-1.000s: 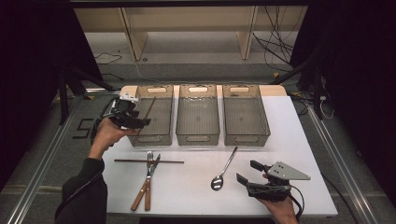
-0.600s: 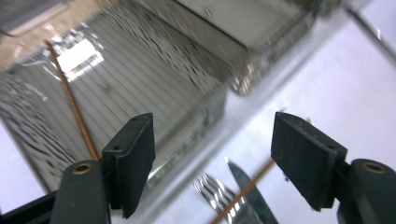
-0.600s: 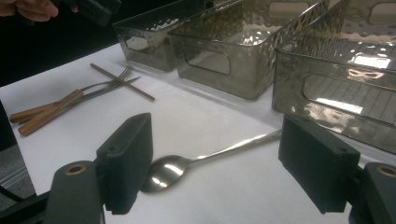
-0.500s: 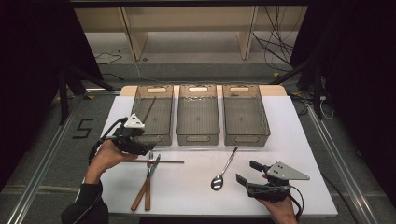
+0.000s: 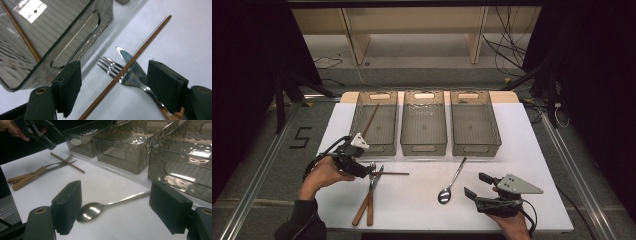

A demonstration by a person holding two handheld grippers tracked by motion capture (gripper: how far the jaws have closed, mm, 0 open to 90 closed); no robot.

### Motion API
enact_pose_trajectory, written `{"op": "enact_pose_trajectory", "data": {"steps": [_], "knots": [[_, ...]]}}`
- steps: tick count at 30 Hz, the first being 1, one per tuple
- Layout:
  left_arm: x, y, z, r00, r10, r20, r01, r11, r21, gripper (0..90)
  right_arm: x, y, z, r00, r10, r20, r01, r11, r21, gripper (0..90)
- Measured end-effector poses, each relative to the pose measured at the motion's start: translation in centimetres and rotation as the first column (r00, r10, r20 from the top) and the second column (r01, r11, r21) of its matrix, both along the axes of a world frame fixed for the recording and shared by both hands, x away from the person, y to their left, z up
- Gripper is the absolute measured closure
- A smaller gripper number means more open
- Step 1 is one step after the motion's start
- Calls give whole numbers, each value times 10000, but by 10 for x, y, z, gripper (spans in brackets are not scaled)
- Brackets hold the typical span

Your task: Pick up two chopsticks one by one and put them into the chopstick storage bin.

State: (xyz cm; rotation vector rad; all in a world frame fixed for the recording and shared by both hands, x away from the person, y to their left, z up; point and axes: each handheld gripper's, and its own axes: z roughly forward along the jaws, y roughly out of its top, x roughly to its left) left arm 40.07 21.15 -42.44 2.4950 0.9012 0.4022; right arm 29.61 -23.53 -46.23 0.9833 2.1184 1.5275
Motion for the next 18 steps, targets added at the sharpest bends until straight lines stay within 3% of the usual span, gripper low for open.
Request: {"op": "enact_pose_trajectory", "data": {"steps": [5,10,14,18], "knots": [[2,2,-9,9990,-21,-437,54,9971,757,276,0,0,0,10000,22,21,-22,10000,-14,268],[4,3,-20,9952,-159,-967,280,9918,1251,281,0,0,0,10000,31,21,-31,10000,-2,268],[4,4,-25,9905,-424,-1308,615,9875,1452,310,0,0,0,10000,39,38,-39,10000,12,268],[7,6,-29,9900,-440,-1341,659,9844,1634,352,0,1,0,10000,54,7,-54,10000,-9,268]]}}
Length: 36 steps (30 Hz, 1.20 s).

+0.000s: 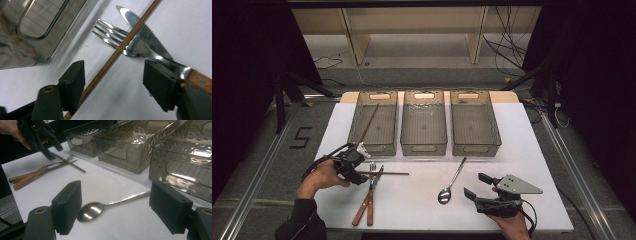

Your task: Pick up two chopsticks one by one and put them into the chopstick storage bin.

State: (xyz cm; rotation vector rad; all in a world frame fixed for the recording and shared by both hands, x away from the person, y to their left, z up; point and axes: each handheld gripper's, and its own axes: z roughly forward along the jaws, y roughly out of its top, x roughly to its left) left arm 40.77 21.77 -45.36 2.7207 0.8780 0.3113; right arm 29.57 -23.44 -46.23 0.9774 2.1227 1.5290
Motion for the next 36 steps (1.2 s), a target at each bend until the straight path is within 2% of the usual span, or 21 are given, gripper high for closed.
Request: {"op": "enact_pose_trajectory", "data": {"steps": [2,5,11,15,23,28,36], "knots": [[1,0,-2,9998,-178,-61,179,9997,179,371,0,0,0,10000,16,-3,-16,10000,-17,268],[4,1,-6,9995,-309,-96,310,9995,56,409,0,0,0,10000,19,0,-19,10000,-15,269],[9,-1,-12,9976,-608,-342,615,9979,206,471,0,0,0,10000,20,-37,-20,10000,-12,269],[11,0,-12,9965,-739,-387,746,9971,149,507,1,0,-1,10000,25,-53,-25,10000,-13,268],[14,0,-12,9931,-780,-877,783,9969,-7,592,1,1,-1,10000,27,-59,-27,10000,-10,269],[12,0,-12,9915,-886,-953,872,9960,-191,658,1,0,-1,10000,3,-62,-3,10000,10,269],[10,0,-12,9854,-1375,-1007,1353,9904,-278,763,1,0,-1,9999,2,-119,-2,10000,-22,269]]}}
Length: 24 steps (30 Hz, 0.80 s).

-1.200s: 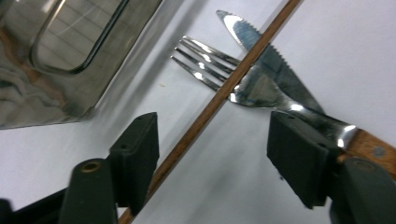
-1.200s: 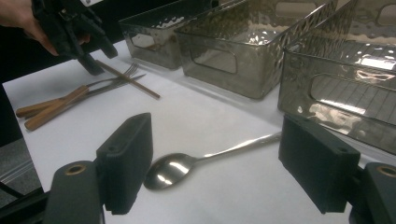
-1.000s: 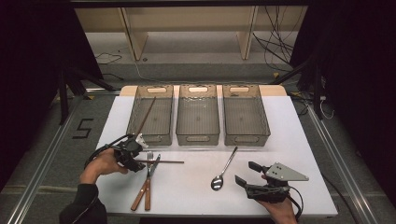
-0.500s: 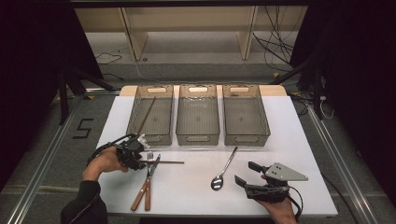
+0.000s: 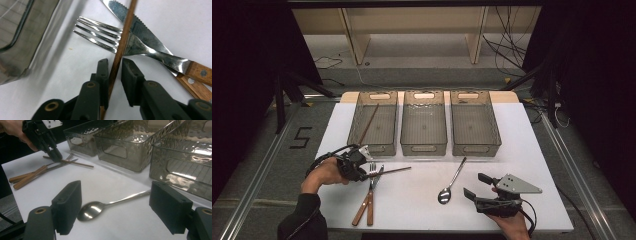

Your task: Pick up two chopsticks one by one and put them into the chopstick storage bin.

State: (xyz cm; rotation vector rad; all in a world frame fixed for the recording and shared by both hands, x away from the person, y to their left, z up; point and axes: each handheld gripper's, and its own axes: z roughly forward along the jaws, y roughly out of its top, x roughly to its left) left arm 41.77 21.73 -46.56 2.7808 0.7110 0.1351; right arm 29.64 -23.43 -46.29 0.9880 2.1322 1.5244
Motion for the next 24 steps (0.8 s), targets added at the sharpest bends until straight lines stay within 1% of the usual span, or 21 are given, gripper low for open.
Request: {"op": "enact_pose_trajectory", "data": {"steps": [4,6,9,12,14,16,17,19,20,21,22,23,24], "knots": [[-1,-1,0,9996,-298,3,298,9995,42,821,0,0,0,10000,-3,5,3,10000,12,269],[-2,-1,0,9995,-328,43,328,9995,-40,828,0,-1,0,10000,-23,5,23,10000,32,269],[-2,0,0,9988,-486,105,486,9988,-7,835,0,-1,0,10000,-32,-8,32,10000,48,269],[-3,0,0,9989,-448,105,449,9990,-13,839,0,-1,0,10000,-25,13,25,10000,58,269],[-4,0,1,9992,-350,184,351,9994,-56,841,0,-1,0,10000,-27,15,27,10000,53,269],[-6,1,5,9990,-349,296,353,9993,-127,842,0,-1,0,10000,-21,10,21,10000,41,269],[-7,2,7,9984,-433,355,438,9989,-142,842,0,-1,0,10000,-20,13,20,10000,37,269],[-10,2,13,9973,-444,592,466,9982,-366,842,0,-1,0,10000,-23,8,23,10000,38,269],[-11,3,17,9965,-511,669,539,9977,-410,842,0,-1,0,10000,-22,13,22,10000,29,269],[-13,3,20,9964,-475,699,509,9975,-482,842,0,-1,0,10000,-19,15,19,10000,32,269],[-14,3,23,9954,-558,780,595,9972,-449,842,0,-1,0,10000,-23,13,23,10000,34,269],[-16,2,25,9950,-525,853,573,9969,-540,842,0,-1,0,10000,-26,14,26,10000,31,269],[-17,2,28,9936,-594,962,651,9962,-579,842,0,-1,0,10000,-24,20,24,10000,27,268]]}}
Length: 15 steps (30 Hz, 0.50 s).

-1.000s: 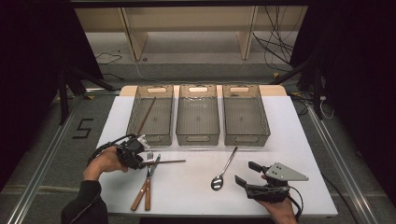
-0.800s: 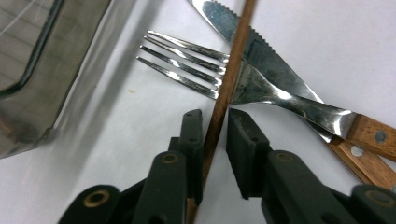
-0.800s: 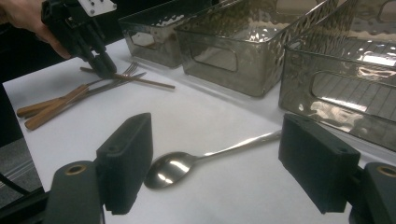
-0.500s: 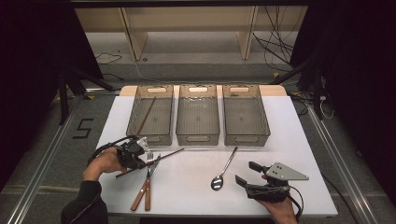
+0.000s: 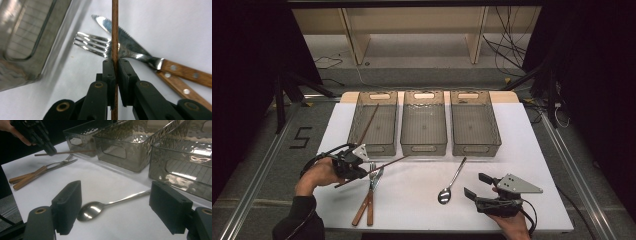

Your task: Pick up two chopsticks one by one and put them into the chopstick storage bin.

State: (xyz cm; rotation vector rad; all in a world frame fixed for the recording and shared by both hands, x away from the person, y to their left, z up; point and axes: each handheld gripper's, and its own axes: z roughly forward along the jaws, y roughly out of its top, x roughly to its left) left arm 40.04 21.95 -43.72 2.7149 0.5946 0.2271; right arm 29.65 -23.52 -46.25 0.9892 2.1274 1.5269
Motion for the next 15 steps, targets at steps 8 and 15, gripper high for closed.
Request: {"op": "enact_pose_trajectory", "data": {"steps": [8,15], "knots": [[-5,-2,21,9963,471,718,-409,9955,-859,842,0,0,0,10000,-5,8,5,10000,22,269],[-2,-4,33,9868,1239,1044,-1022,9759,-1926,842,-1,0,0,10000,15,61,-15,10000,10,269]]}}
